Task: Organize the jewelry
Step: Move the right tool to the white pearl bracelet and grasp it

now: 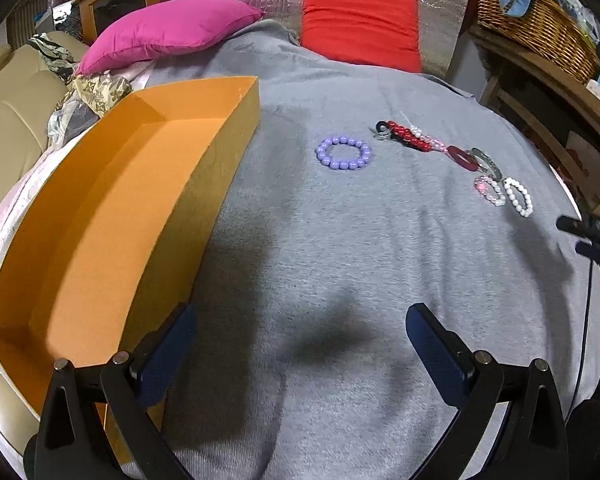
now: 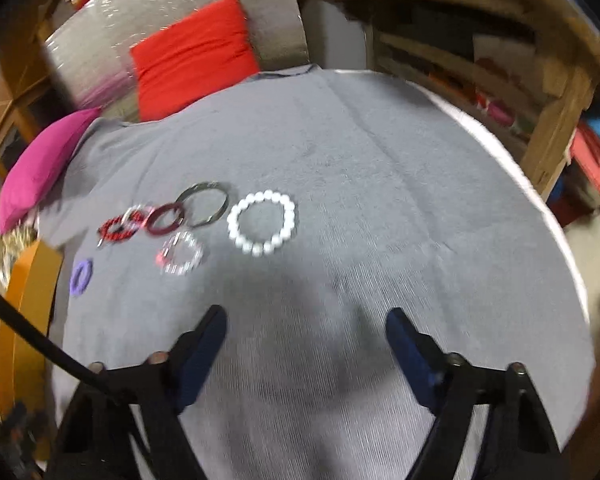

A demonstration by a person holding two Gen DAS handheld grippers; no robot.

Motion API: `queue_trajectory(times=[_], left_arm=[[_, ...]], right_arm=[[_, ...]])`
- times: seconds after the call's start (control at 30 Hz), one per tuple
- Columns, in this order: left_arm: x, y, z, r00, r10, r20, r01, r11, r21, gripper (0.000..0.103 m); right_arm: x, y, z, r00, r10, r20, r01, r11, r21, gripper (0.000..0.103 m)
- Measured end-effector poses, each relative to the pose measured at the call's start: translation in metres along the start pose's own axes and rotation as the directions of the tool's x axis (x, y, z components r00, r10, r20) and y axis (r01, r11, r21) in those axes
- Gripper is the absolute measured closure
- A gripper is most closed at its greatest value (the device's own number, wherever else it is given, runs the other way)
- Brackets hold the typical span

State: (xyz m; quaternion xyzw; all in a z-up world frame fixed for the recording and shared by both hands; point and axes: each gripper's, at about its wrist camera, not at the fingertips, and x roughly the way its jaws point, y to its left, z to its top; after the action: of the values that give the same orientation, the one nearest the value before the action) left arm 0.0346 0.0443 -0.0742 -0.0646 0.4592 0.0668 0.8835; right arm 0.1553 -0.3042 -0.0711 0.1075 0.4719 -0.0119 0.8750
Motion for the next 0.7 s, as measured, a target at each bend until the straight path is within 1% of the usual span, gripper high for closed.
queue_trajectory(times=[0.07,0.13,0.2,0.27,0.3,0.37,0.4,0.47,0.53,0.57,0.6,0.63,0.7], left_arm=[[0.004,0.002,0.003,1.0,0.005,-0.003,-0.005,1.0,-0.002,0.0],[0.01,0.005,0.007,1.0,0.011,-0.007,-0.011,1.0,-0.004,0.0],[0.016,0.006,0.012,1.0,0.015,-0.011,-0.015,1.0,-0.005,0.0],[0.019,0.006,0.016,1.0,0.018,-0.013,-0.018,1.0,-0.004,0.0],[0.021,0.007,0.017,1.0,0.019,-0.013,-0.019,1.0,-0.004,0.0],[0.025,0.007,0.019,1.0,0.021,-0.015,-0.021,1.0,-0.004,0.0],[0.027,0.007,0.019,1.0,0.021,-0.018,-0.021,1.0,-0.006,0.0],[0.029,0.004,0.02,0.999,0.028,-0.016,-0.028,1.0,0.001,0.0],[0.03,0.002,0.021,1.0,0.015,-0.023,-0.015,1.0,0.004,0.0],[0.03,0.001,0.022,1.0,0.014,-0.023,-0.014,1.0,0.007,0.0],[0.029,-0.001,0.024,1.0,0.015,-0.018,-0.015,1.0,0.013,0.0],[0.028,-0.003,0.026,1.0,0.015,-0.012,-0.015,1.0,0.02,0.0],[0.028,-0.009,0.034,1.0,0.013,0.002,-0.013,0.999,0.037,0.0]], right_arm=[[0.015,0.002,0.013,1.0,-0.005,-0.018,0.005,1.0,0.008,0.03],[0.032,0.005,0.025,0.999,-0.008,-0.038,0.008,1.0,0.009,0.037],[0.048,0.004,0.034,0.998,-0.005,-0.07,0.007,1.0,0.031,0.047],[0.065,0.002,0.04,0.995,-0.017,-0.098,0.021,0.999,0.048,0.052],[0.068,0.004,0.043,0.996,-0.028,-0.085,0.032,0.999,0.043,0.053],[0.07,0.009,0.05,0.997,-0.033,-0.077,0.035,0.999,0.028,0.055],[0.072,0.012,0.052,0.997,-0.033,-0.077,0.034,0.999,0.019,0.065],[0.08,0.021,0.055,0.992,-0.072,-0.099,0.071,0.997,-0.02,0.076],[0.085,0.029,0.054,0.987,-0.124,-0.101,0.116,0.99,-0.08,0.077],[0.086,0.032,0.055,0.986,-0.136,-0.101,0.127,0.987,-0.094,0.081],[0.085,0.034,0.054,0.984,-0.145,-0.101,0.134,0.985,-0.104,0.088],[0.085,0.034,0.053,0.983,-0.147,-0.105,0.135,0.984,-0.118,0.093],[0.082,0.035,0.05,0.986,-0.133,-0.102,0.121,0.985,-0.123,0.093]])
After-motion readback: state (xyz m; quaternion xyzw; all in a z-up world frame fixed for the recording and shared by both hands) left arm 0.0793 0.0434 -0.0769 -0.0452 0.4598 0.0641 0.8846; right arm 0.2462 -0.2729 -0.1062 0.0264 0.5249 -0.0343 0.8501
